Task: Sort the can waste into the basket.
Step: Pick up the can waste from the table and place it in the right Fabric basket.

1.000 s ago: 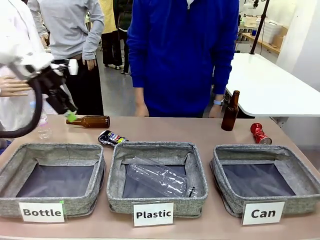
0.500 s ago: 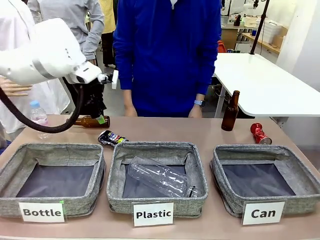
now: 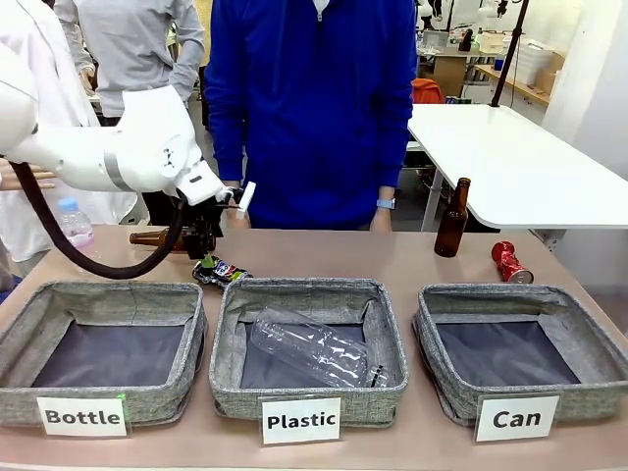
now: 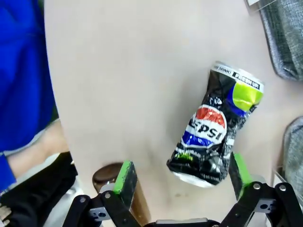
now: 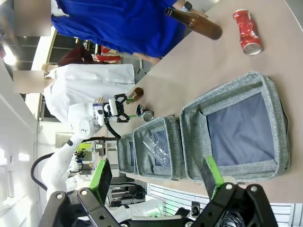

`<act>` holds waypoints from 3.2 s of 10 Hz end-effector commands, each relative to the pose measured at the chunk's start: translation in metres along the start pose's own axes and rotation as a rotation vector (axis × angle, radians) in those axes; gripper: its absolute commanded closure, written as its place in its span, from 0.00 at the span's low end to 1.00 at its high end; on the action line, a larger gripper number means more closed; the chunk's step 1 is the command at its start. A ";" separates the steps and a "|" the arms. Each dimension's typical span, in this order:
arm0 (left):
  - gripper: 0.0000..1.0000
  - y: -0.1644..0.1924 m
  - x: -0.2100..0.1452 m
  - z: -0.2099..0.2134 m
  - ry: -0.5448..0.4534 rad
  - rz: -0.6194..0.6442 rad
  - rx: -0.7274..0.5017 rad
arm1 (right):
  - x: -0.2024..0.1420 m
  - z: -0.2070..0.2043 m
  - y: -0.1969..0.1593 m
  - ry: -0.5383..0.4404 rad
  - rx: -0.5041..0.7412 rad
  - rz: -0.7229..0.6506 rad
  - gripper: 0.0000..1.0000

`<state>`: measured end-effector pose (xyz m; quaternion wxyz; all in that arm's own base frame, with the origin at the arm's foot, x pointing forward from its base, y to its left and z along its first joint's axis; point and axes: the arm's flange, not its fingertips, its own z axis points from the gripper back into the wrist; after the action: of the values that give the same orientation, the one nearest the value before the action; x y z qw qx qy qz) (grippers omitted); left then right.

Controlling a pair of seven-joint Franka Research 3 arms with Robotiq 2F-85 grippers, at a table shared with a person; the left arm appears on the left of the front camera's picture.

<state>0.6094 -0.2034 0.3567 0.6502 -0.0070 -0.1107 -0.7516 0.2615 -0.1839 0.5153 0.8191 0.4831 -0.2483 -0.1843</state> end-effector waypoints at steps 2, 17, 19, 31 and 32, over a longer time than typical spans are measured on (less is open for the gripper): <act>0.00 -0.007 0.006 -0.024 0.034 -0.035 -0.040 | 0.002 0.000 0.000 -0.012 0.031 0.022 0.00; 0.96 -0.008 0.006 -0.049 0.075 -0.005 -0.133 | 0.002 0.000 0.000 -0.012 0.031 0.022 0.00; 1.00 -0.005 0.006 -0.043 0.051 0.011 -0.117 | 0.002 0.000 0.000 -0.012 0.031 0.022 0.00; 1.00 -0.200 -0.128 0.189 -0.421 0.527 -0.114 | 0.002 0.000 0.000 -0.012 0.031 0.022 0.00; 1.00 -0.169 -0.121 0.198 -0.387 0.495 -0.293 | 0.002 0.000 0.000 -0.012 0.031 0.022 0.00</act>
<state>0.4068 -0.0124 0.4977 0.7773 -0.2585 -0.1527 -0.5529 0.2617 -0.1844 0.5147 0.8192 0.4831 -0.2478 -0.1849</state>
